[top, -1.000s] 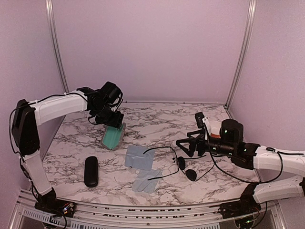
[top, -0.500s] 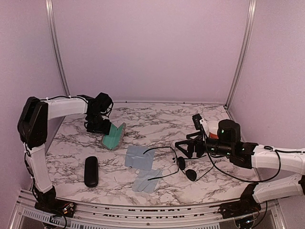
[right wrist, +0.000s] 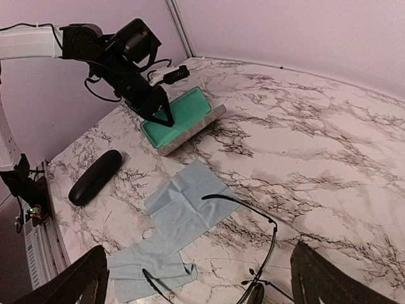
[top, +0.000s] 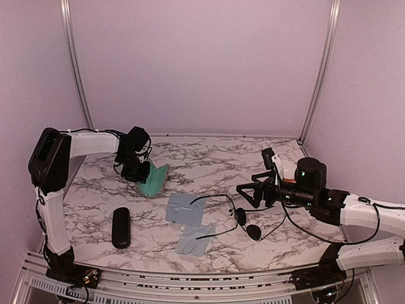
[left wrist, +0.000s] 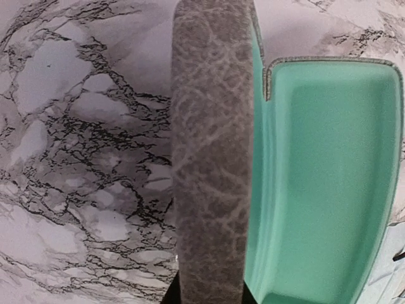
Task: Organize the sunglasses
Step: Pick up the opened sunglasses case from the center of the board, then place the opened sunglasses case at the center of the board.
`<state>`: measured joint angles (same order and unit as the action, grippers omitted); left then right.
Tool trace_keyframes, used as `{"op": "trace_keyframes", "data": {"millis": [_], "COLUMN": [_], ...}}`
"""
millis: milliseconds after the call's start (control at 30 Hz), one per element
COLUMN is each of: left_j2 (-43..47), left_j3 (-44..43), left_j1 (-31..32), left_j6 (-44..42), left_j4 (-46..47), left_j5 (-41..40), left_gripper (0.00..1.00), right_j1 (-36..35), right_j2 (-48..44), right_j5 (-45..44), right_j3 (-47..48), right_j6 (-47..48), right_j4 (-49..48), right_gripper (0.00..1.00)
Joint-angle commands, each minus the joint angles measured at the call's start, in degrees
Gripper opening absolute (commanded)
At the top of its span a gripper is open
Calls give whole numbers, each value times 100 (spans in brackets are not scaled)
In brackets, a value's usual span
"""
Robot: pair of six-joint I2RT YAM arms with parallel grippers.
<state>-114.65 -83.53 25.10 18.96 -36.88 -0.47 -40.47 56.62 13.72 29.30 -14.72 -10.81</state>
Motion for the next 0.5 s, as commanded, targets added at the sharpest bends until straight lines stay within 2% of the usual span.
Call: {"op": "trace_keyframes", "data": {"millis": [0,200,333,467], "left_j2": [601,887,789,695], "left_j3": [62,15,-13,187], "left_j1": [-17,178,526,805], "left_j6": [-101,-402,-737,-874], "left_j4": [-108,-600,-981,-1062], "left_j5": [-497,-1666,-2691,-3083], "left_gripper": [13,12,13,13], "right_j1": [43,39,39,39], "right_j2": [-103,45,180,206], "right_j5": [-127,-94,-23,11], "right_j3": [-38,-49,-41,-73], "right_j6": [63,48,2,-8], "right_j4": [64,-106,-170,-200], "right_gripper": [97,97,97,97]}}
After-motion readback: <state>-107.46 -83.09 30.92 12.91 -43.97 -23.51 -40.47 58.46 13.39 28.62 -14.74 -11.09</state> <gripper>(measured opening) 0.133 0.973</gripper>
